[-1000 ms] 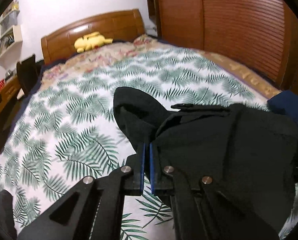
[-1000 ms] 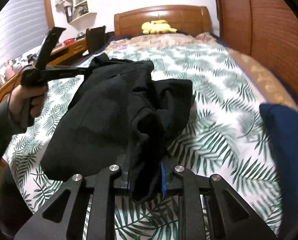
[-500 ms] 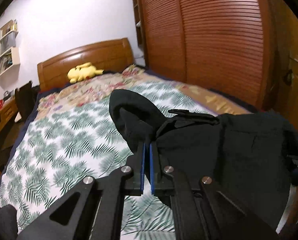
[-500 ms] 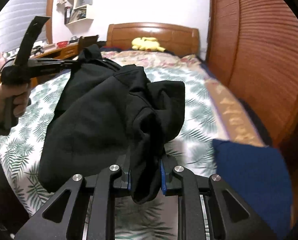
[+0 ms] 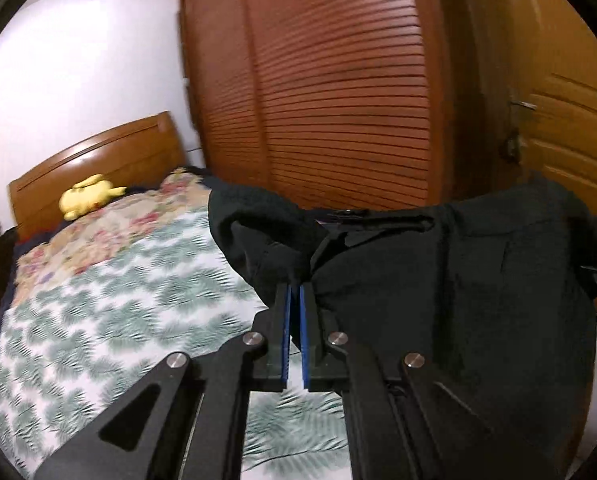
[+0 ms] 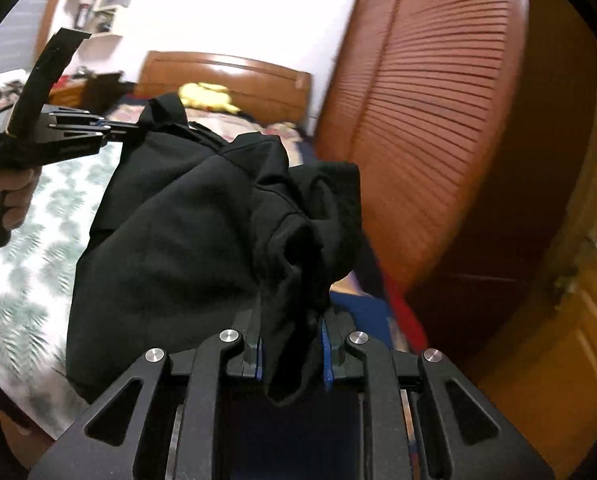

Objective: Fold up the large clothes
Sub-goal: 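Lift the coat with both tools and carry it onto the folded blue cloth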

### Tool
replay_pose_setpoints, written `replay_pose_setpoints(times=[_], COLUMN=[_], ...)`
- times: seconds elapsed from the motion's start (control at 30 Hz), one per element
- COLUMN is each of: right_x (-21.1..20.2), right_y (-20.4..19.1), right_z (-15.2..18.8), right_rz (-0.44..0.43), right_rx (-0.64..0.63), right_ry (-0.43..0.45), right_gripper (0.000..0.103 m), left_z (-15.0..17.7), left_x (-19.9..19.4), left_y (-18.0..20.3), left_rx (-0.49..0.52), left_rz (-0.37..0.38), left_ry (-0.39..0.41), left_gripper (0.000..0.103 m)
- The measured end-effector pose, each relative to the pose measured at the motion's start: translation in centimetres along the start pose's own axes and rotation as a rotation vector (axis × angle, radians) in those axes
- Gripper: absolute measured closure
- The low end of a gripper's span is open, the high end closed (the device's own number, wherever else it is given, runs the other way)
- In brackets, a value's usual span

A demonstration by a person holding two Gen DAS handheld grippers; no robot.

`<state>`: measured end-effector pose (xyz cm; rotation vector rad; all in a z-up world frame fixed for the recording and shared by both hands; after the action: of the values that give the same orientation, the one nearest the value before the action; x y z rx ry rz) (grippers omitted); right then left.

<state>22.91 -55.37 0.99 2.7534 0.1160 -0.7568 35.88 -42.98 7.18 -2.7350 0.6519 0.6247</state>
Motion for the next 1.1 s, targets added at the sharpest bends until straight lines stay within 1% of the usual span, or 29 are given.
replay_pose_setpoints(times=[0.13, 0.23, 0.33, 0.37, 0.43, 0.5, 0.53, 0.6, 0.63, 0.67, 0.7, 0.73, 0.83, 0.93, 0.97, 1.03, 1.1], right_x=[-1.0, -1.8, -2.0, -1.6, -0.8, 0.0, 0.0, -0.4, -0.6, -0.8, -1.0, -1.1, -2.1, -2.7, -2.7, -2.0, -0.7], right_y=[3.7, 6.2, 8.7, 9.2, 9.9, 10.2, 10.4, 11.1, 11.4, 11.7, 12.3, 12.4, 12.1, 10.7, 10.4, 9.1, 7.7], right_z=[2.4, 4.3, 6.8, 7.8, 10.0, 11.7, 12.3, 12.8, 12.7, 12.8, 12.8, 12.6, 10.9, 8.4, 7.8, 6.6, 6.1], right_rz=[0.06, 0.099, 0.122, 0.118, 0.11, 0.115, 0.119, 0.13, 0.13, 0.132, 0.154, 0.165, 0.16, 0.127, 0.124, 0.069, 0.017], right_rx=[0.03, 0.053, 0.107, 0.129, 0.163, 0.186, 0.203, 0.265, 0.281, 0.291, 0.306, 0.315, 0.318, 0.299, 0.292, 0.27, 0.253], right_ry=[-0.031, -0.052, -0.083, -0.101, -0.142, -0.177, -0.177, -0.139, -0.122, -0.108, -0.095, -0.084, -0.012, 0.06, 0.073, 0.076, 0.06], right_gripper=[0.085, 0.085, 0.085, 0.084, 0.082, 0.074, 0.069, 0.045, 0.041, 0.034, 0.03, 0.03, 0.03, 0.03, 0.03, 0.031, 0.042], left_z=[-0.7, -0.7, 0.4, 1.0, 1.4, 1.6, 1.6, 1.8, 2.0, 2.3, 2.5, 2.7, 3.6, 4.3, 4.7, 5.3, 5.7], left_x=[1.8, 3.6, 5.1, 5.4, 5.8, 5.7, 5.5, 5.0, 5.0, 4.6, 4.3, 3.8, 2.4, 1.2, 0.7, -0.1, -0.6], left_y=[4.5, 7.4, 10.2, 10.9, 11.2, 11.1, 11.0, 10.3, 10.1, 9.7, 9.5, 9.0, 7.9, 7.5, 7.2, 7.0, 6.9], left_rx=[0.027, 0.035, 0.084, 0.105, 0.151, 0.178, 0.176, 0.159, 0.151, 0.142, 0.132, 0.121, 0.094, 0.09, 0.089, 0.086, 0.081], left_rz=[0.041, 0.079, 0.11, 0.108, 0.056, 0.043, 0.043, 0.05, 0.056, 0.066, 0.075, 0.087, 0.105, 0.122, 0.125, 0.138, 0.152], left_ry=[-0.003, -0.035, -0.079, -0.092, -0.067, -0.064, -0.062, -0.065, -0.072, -0.077, -0.077, -0.074, -0.069, -0.062, -0.062, -0.065, -0.065], left_gripper=[0.102, 0.102, 0.101, 0.102, 0.102, 0.102, 0.102, 0.101, 0.101, 0.101, 0.101, 0.101, 0.101, 0.101, 0.101, 0.101, 0.101])
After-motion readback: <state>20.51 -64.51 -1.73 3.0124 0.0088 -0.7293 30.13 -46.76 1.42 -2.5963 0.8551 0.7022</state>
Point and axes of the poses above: each gripper's, at about its wrist camera, not at the fingertips, and x roughly the way its jaws point, y to its right, z to its underside, the point moved 9 cm from there along x, roughly the way its jaws point, and after that the axes turned 6 degrees about -z, right-handed, at the moved point
